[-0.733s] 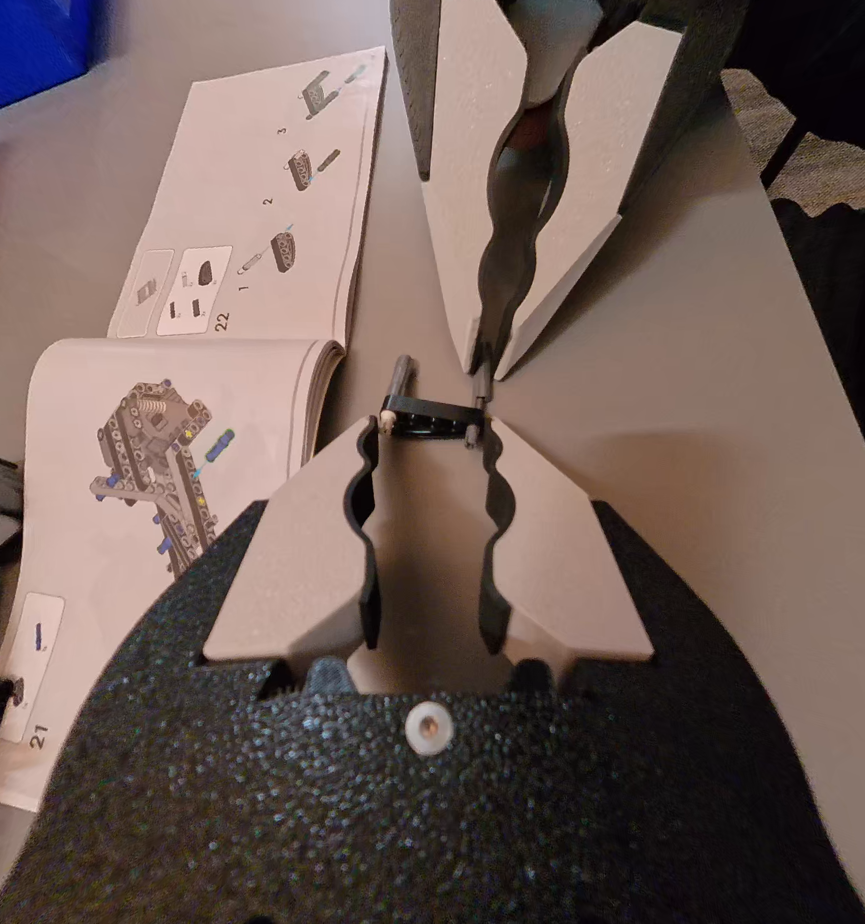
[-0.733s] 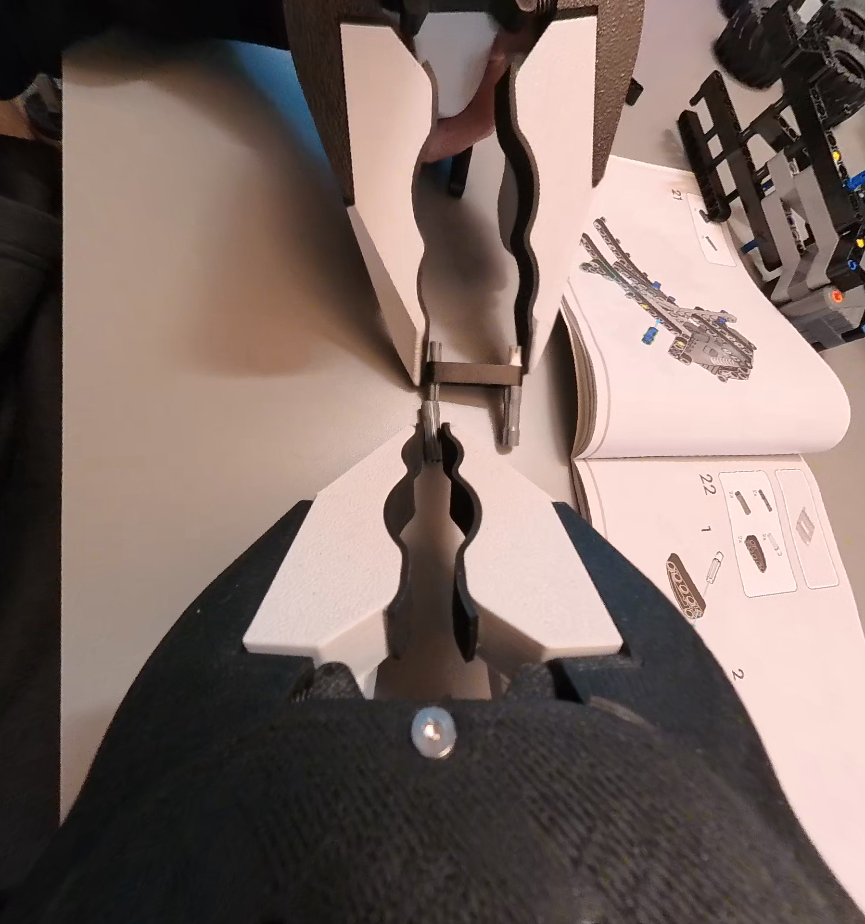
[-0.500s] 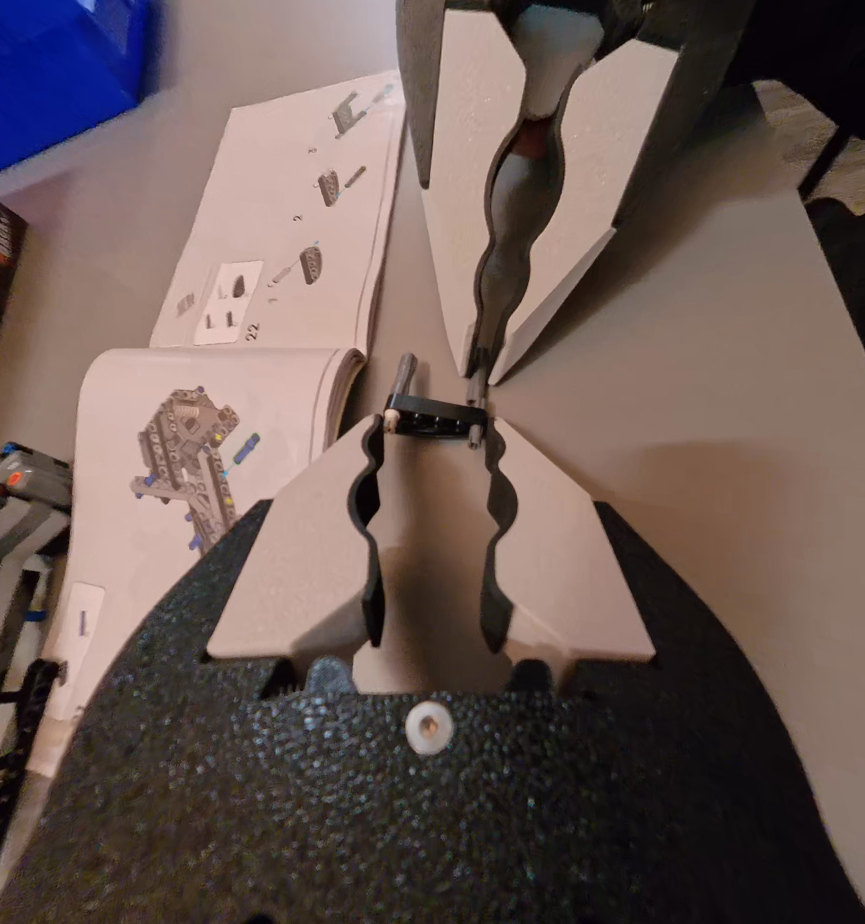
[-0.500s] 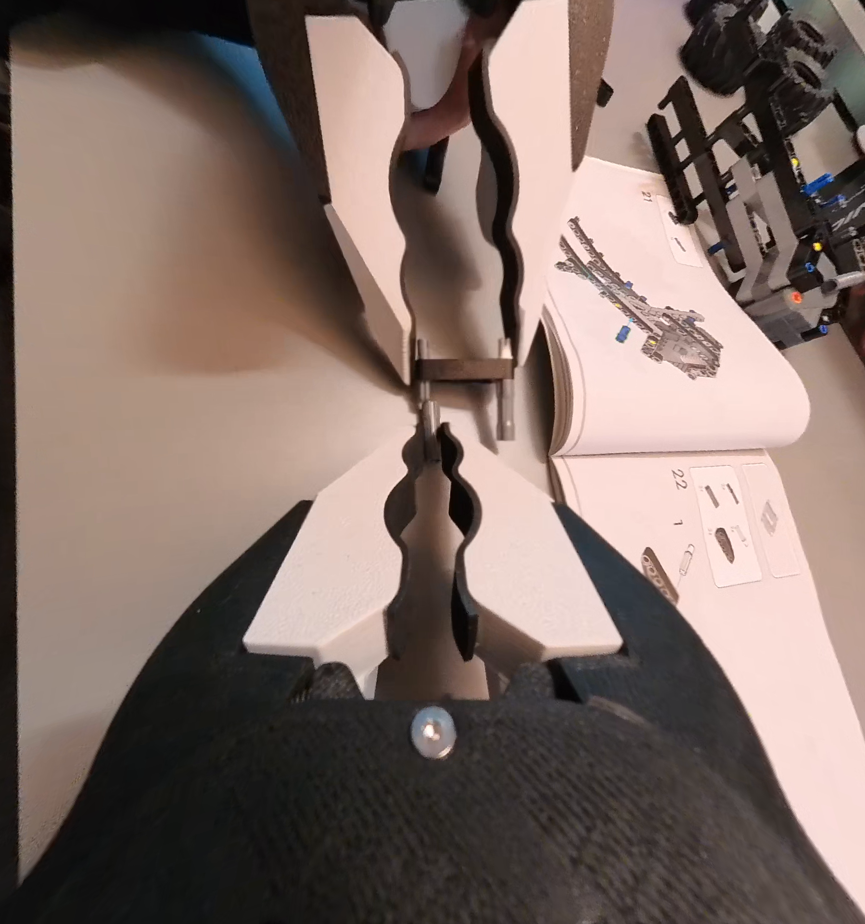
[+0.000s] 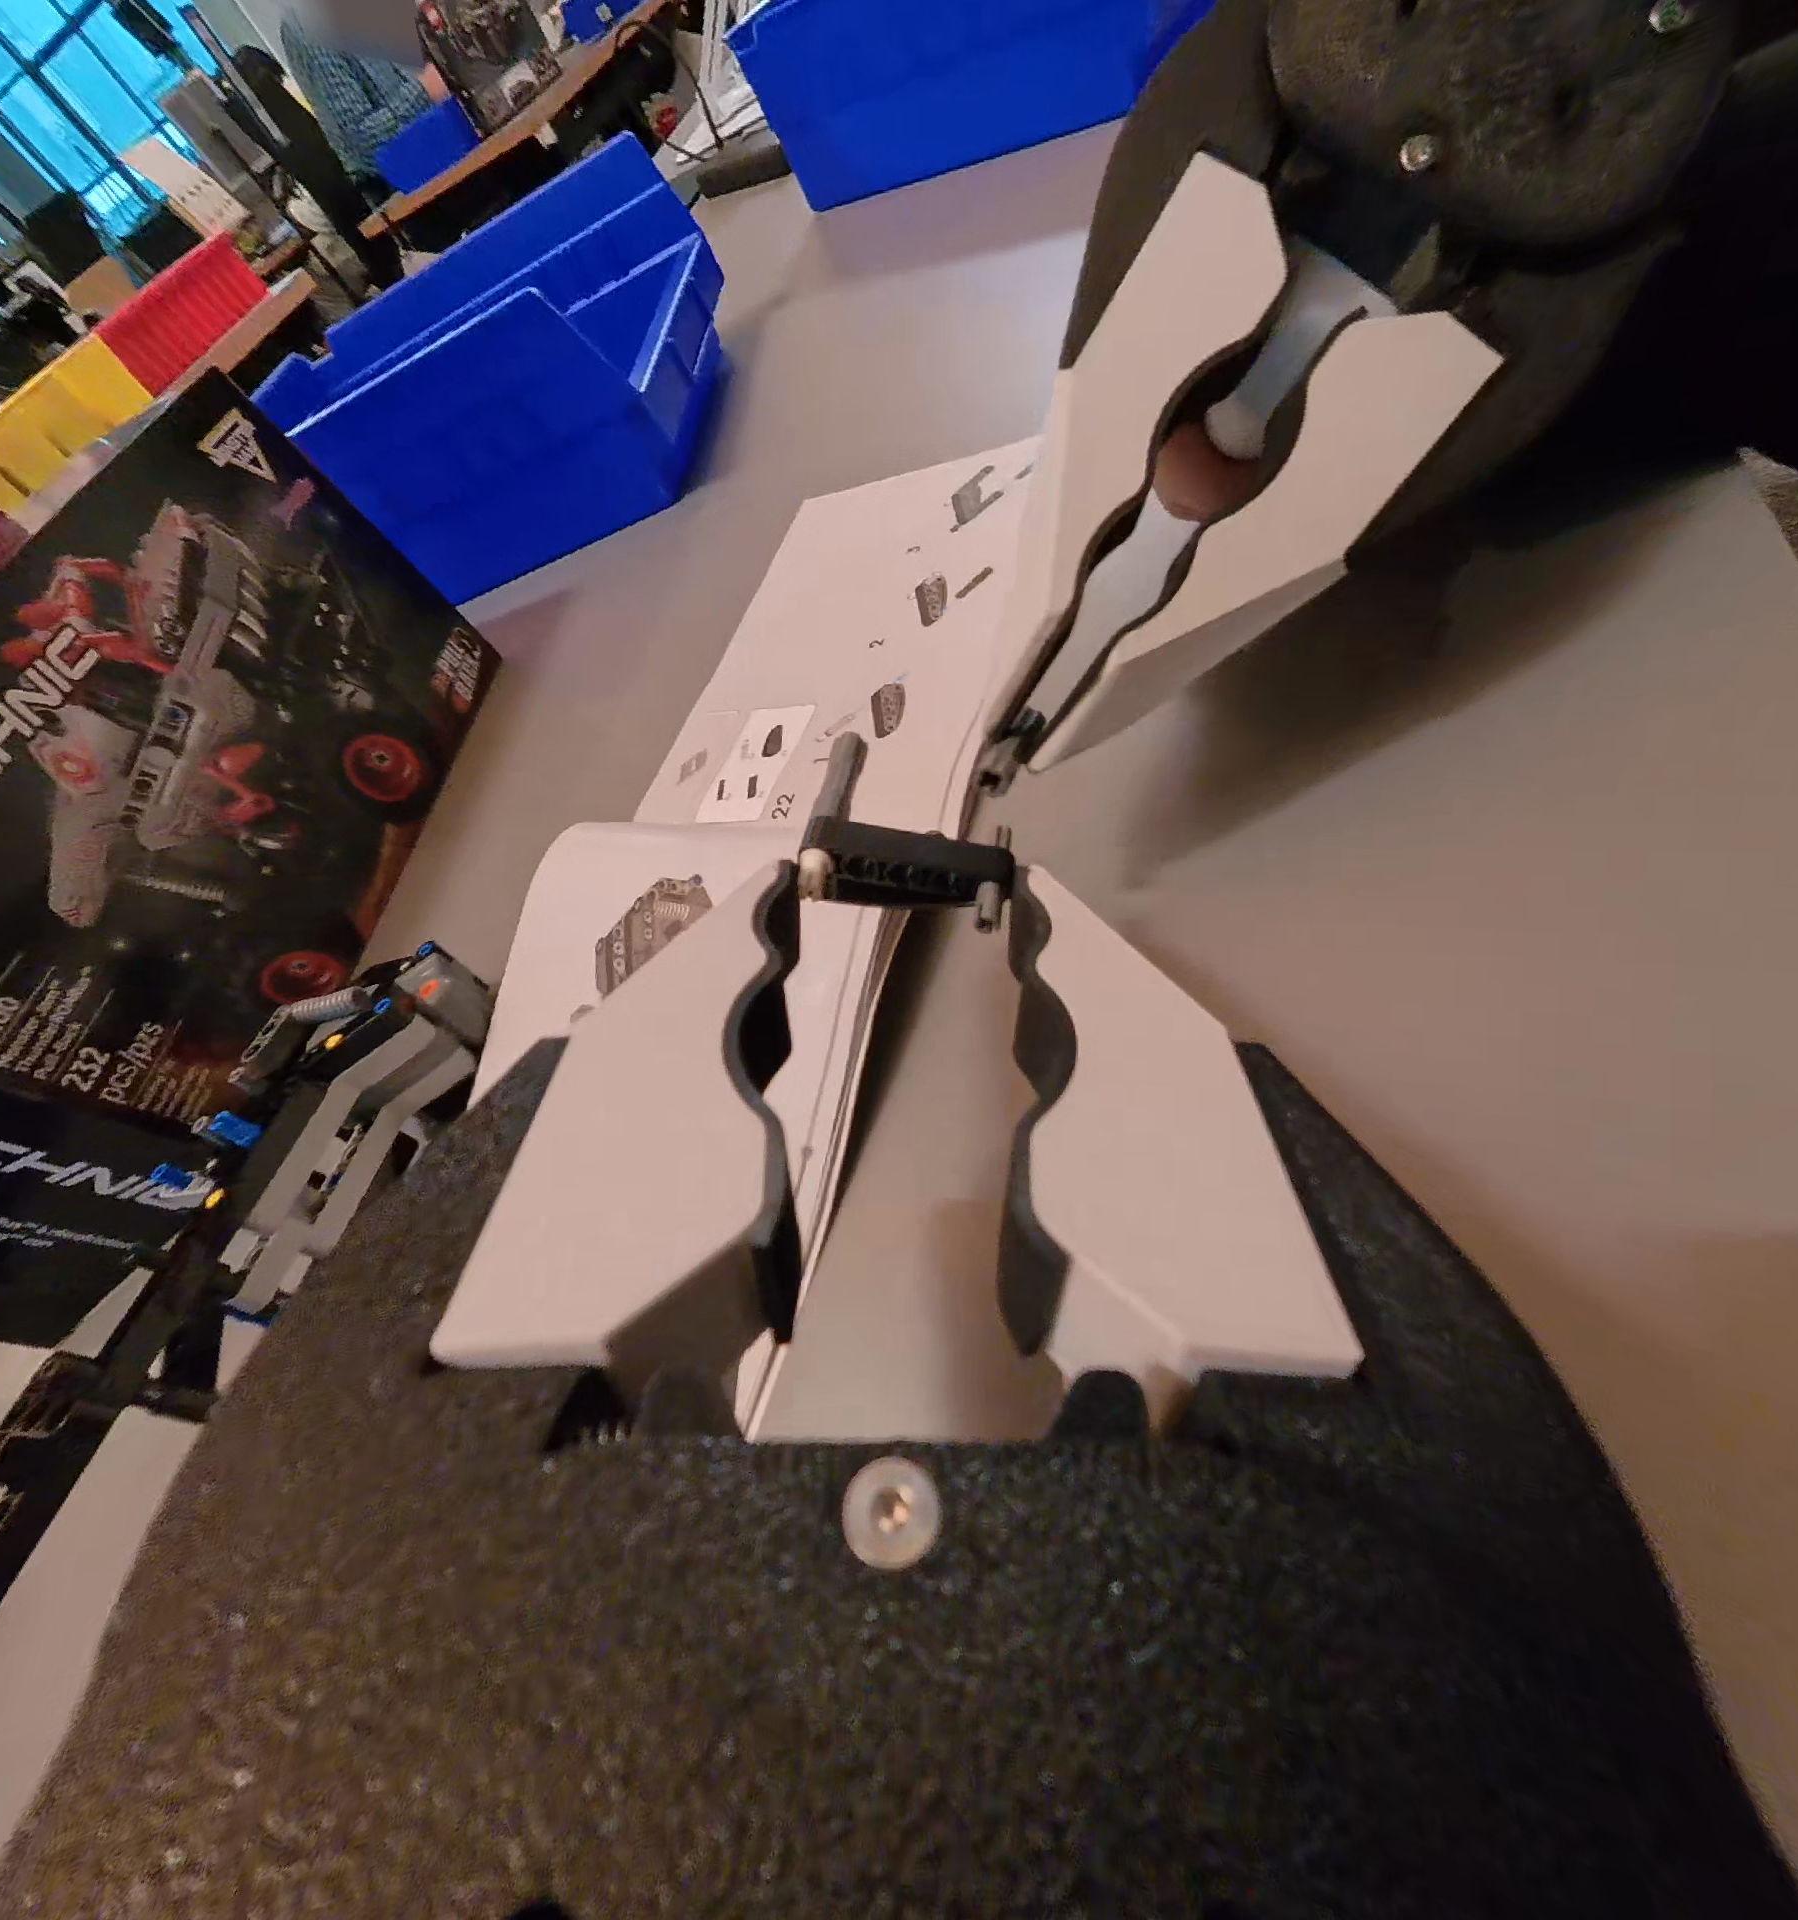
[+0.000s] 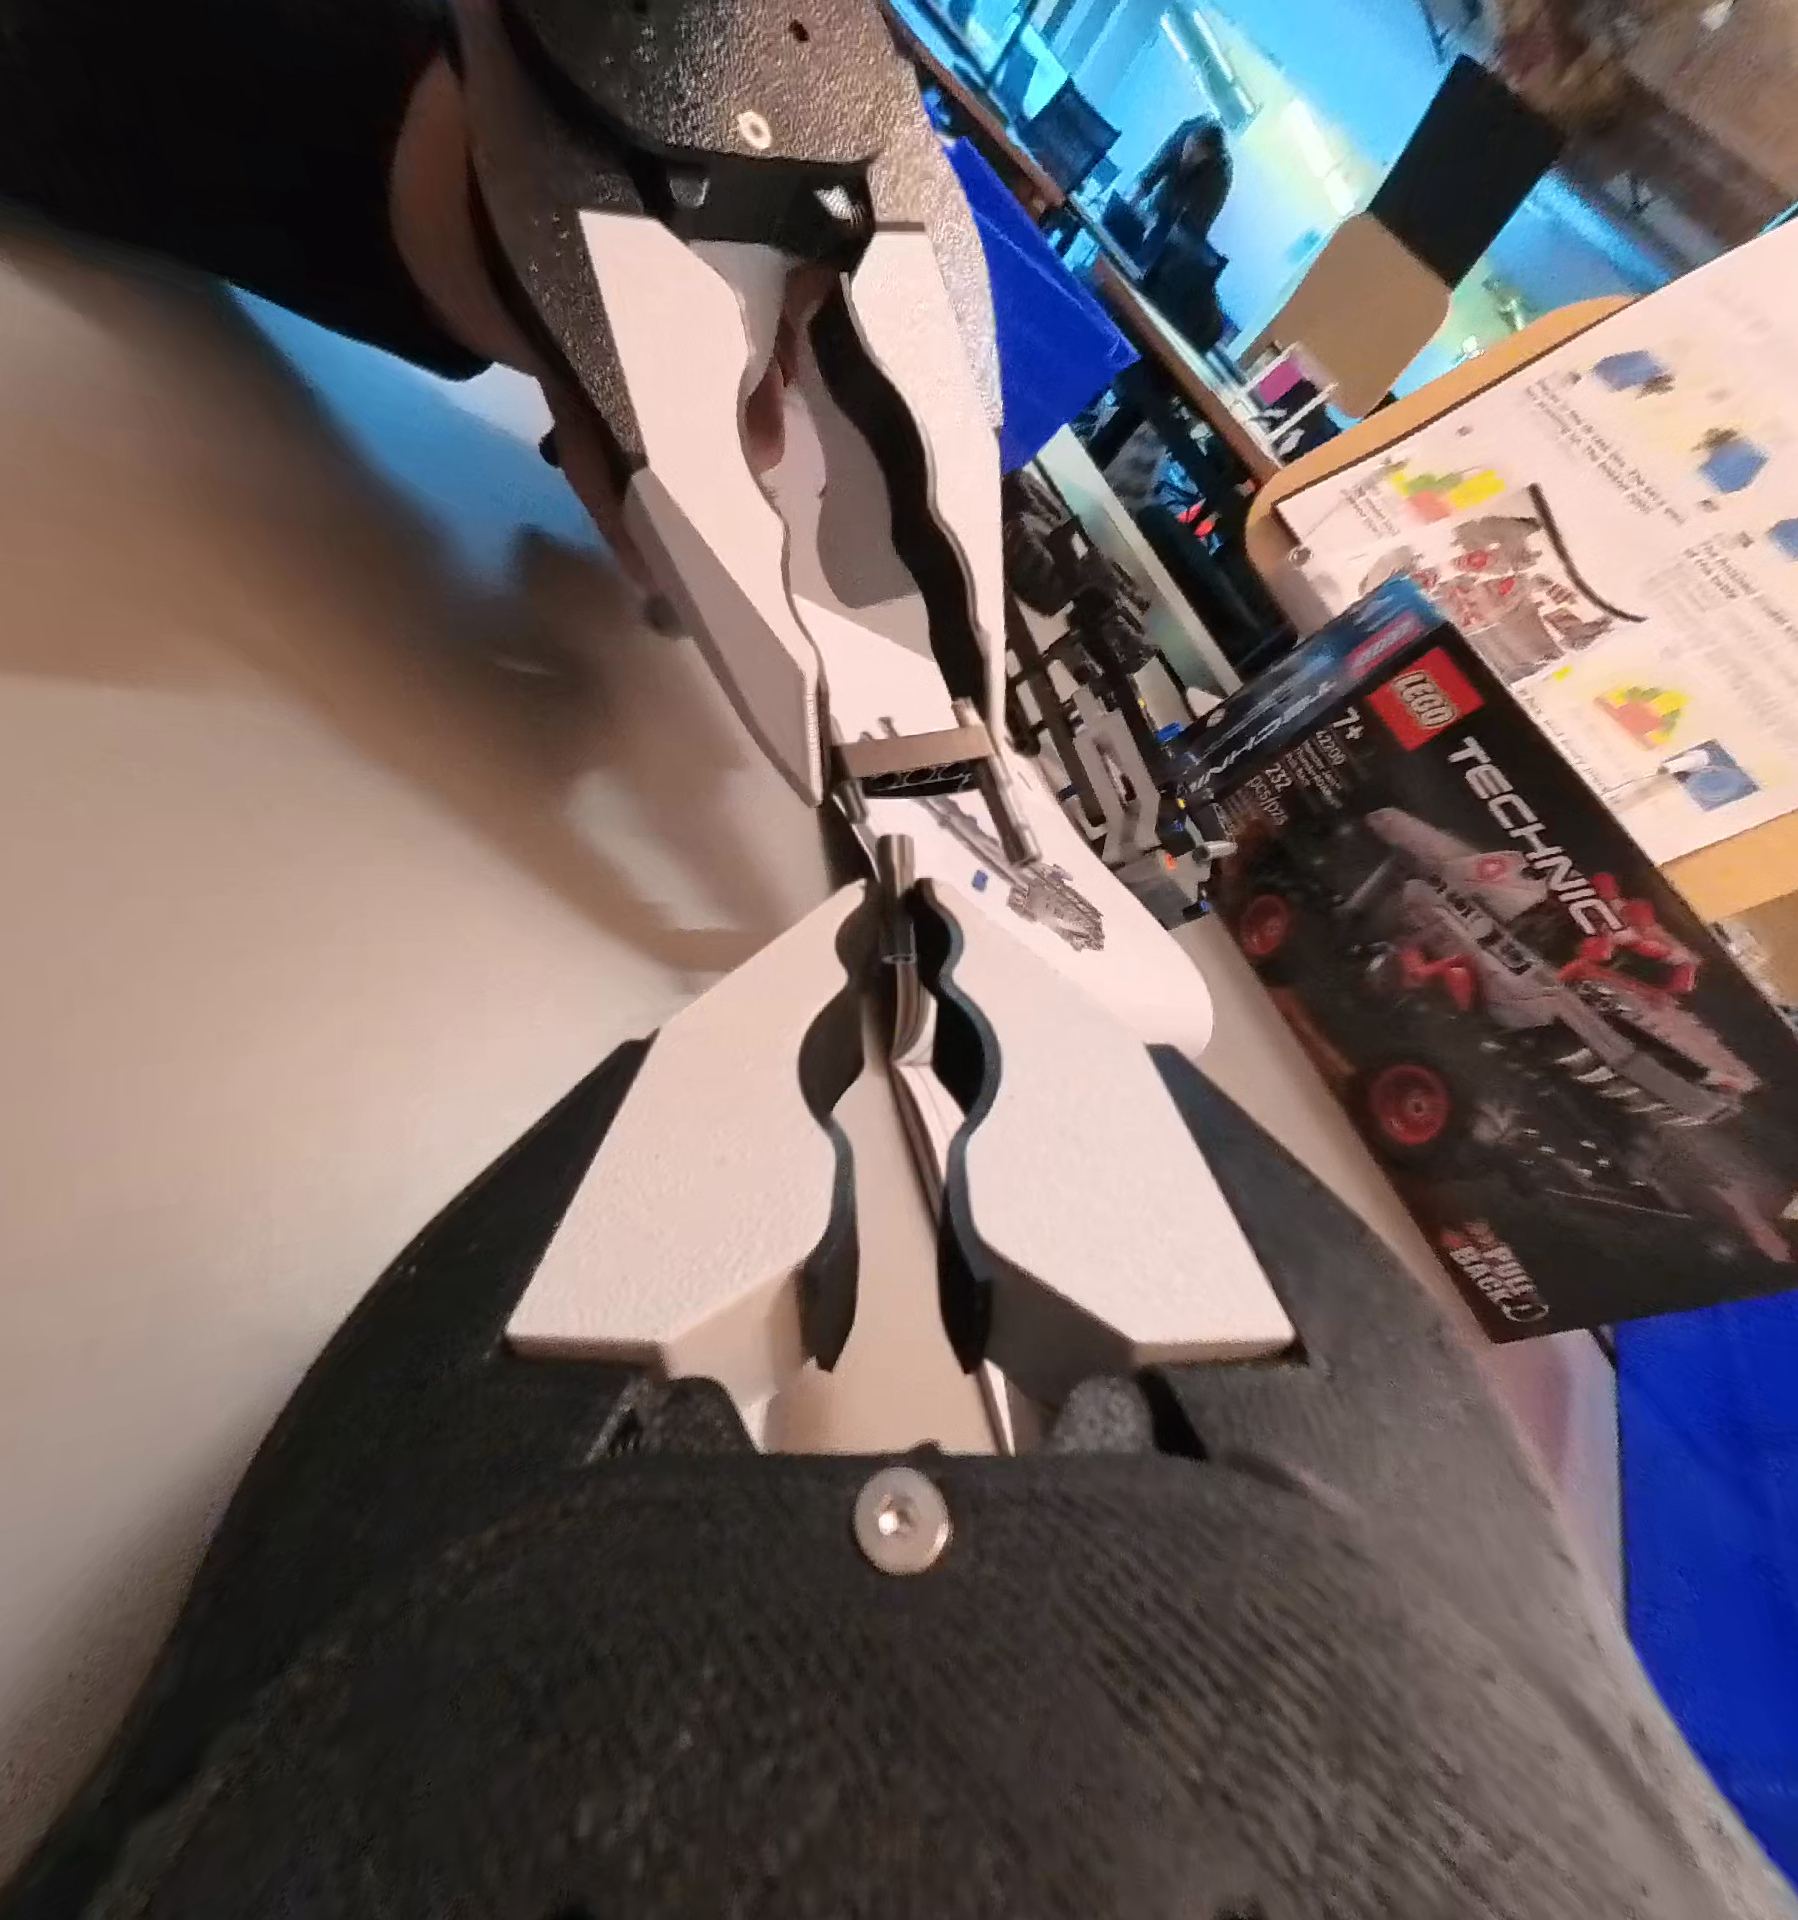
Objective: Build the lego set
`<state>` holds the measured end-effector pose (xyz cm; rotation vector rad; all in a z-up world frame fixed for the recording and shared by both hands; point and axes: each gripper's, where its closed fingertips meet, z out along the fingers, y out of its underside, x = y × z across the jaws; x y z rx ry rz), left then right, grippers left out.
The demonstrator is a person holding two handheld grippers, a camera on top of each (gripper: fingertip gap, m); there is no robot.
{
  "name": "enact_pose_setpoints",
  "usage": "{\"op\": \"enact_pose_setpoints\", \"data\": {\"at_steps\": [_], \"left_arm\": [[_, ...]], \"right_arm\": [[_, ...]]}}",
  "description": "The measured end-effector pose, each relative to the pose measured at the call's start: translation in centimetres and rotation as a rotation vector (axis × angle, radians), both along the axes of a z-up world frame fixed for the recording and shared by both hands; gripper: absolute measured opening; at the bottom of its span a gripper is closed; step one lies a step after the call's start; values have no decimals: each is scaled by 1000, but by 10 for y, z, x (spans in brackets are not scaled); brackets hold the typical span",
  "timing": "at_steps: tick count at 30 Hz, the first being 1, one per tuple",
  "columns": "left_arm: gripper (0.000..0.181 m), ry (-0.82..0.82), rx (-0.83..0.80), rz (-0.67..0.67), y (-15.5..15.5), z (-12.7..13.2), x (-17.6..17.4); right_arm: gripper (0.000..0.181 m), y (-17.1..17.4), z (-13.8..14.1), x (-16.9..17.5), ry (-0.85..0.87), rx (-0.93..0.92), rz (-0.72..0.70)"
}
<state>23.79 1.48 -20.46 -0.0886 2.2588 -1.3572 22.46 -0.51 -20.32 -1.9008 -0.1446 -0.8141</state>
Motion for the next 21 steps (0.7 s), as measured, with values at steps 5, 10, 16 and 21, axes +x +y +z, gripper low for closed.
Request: {"op": "enact_pose_setpoints", "data": {"at_steps": [5,10,16,21], "left_arm": [[38,-17,-11,-5,0,2,-2],[38,-28,36,-12,0,-4,-2],[38,-40,35,-16,-2,-4,-3],[38,-56,41,-33,-2,-3,-5]], "right_arm": [[3,4,-12,-3,-40,-85,16],[4,6,-14,-4,-49,-93,21],[3,7,-11,-7,-49,-75,46],[3,6,-10,-7,-28,-66,51]]}}
